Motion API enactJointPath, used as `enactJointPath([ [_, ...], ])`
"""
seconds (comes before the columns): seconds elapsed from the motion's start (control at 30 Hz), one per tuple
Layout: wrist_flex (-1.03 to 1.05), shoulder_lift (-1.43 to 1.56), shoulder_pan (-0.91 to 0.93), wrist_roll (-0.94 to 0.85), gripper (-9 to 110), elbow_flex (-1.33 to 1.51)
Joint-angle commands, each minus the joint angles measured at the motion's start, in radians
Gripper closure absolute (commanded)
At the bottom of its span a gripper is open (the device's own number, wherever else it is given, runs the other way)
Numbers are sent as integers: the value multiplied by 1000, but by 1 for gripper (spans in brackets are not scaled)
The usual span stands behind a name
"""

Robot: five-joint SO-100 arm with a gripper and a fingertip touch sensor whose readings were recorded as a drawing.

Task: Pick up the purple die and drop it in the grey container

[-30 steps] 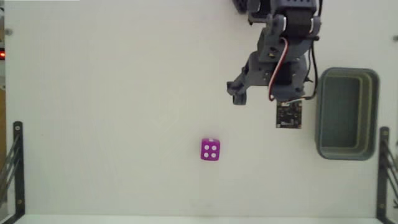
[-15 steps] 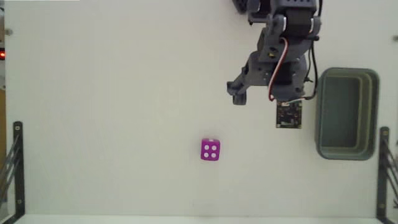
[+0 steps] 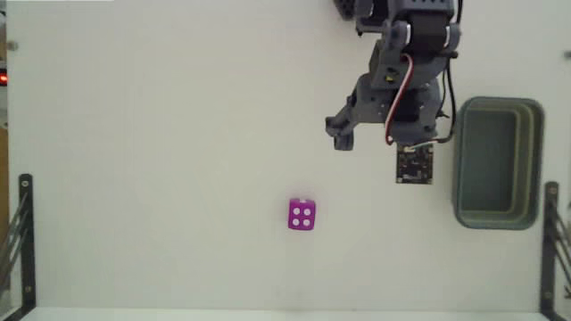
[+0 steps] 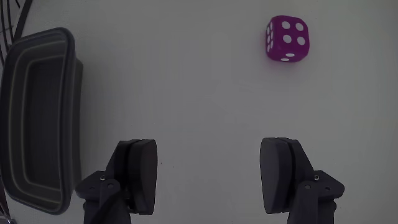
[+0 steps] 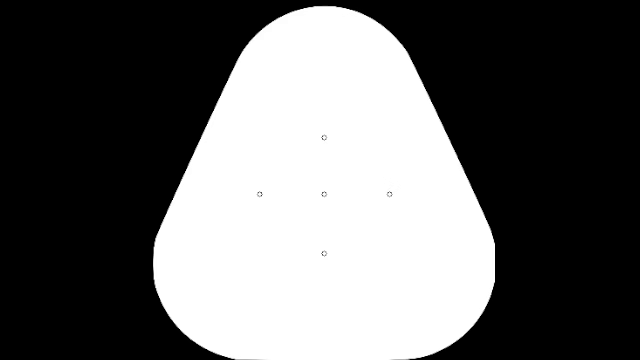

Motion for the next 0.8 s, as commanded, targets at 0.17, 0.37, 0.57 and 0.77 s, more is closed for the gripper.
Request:
enactJointPath([
  [0.17, 19, 35, 11, 5, -9, 5],
  [0.37, 19, 35, 11, 5, -9, 5],
  [0.57, 19, 35, 11, 5, -9, 5],
  [0.77, 19, 35, 28, 5, -9, 5],
])
